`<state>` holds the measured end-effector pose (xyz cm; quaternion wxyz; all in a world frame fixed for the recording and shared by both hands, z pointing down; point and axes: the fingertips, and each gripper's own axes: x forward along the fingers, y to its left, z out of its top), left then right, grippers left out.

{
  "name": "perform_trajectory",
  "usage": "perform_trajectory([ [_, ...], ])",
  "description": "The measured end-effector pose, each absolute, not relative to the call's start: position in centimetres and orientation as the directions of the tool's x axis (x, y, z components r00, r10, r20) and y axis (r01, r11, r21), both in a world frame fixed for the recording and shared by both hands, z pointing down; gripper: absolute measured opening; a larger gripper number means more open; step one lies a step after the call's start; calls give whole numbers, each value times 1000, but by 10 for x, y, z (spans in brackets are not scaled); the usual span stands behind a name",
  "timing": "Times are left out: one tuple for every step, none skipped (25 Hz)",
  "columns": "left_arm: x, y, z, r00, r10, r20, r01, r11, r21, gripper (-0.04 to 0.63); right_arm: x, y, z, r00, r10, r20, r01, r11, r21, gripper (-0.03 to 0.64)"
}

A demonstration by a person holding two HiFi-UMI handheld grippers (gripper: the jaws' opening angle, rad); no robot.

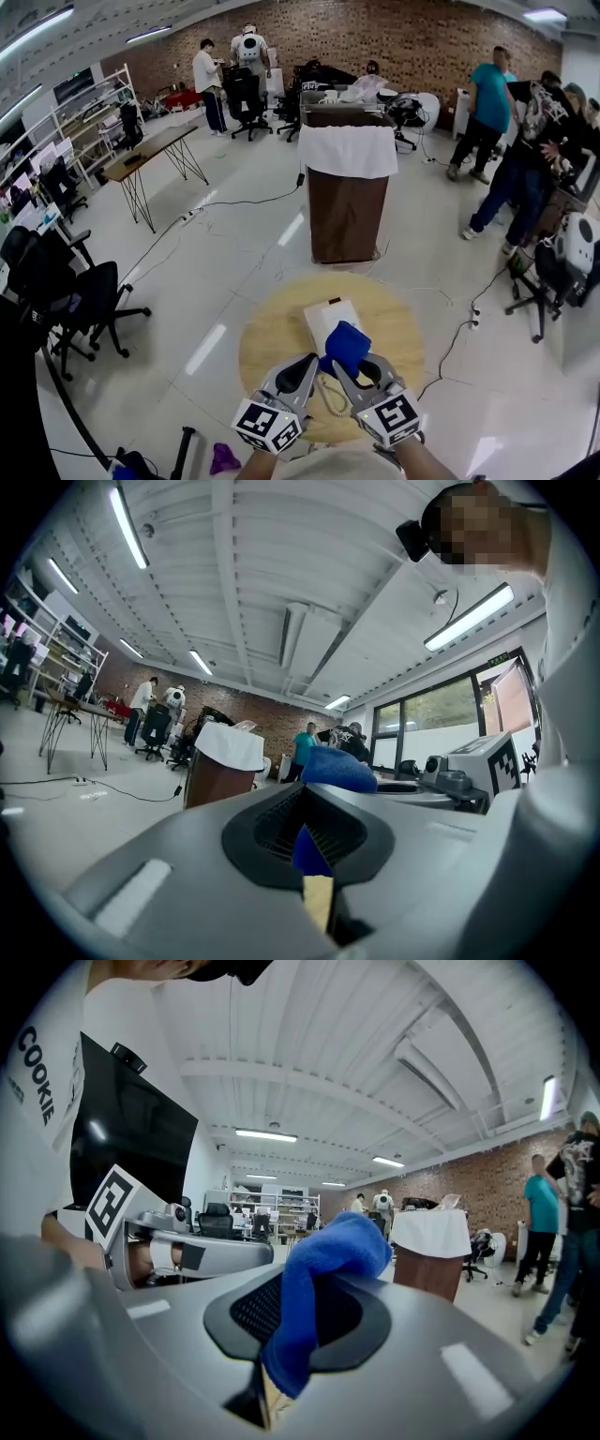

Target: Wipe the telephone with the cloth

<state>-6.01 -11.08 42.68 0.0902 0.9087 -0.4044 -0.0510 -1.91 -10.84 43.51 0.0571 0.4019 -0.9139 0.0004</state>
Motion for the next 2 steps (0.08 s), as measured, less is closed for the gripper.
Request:
perform_trajectory([
  [-59, -111, 427, 668, -743, -21, -725, -658, 205, 2, -18, -109, 435, -669, -735, 107, -735, 676, 47, 61],
  [-58, -112, 428, 669, -743, -22, -725, -658, 204, 2, -18, -109, 436, -668, -736, 110, -736, 676, 49, 61],
])
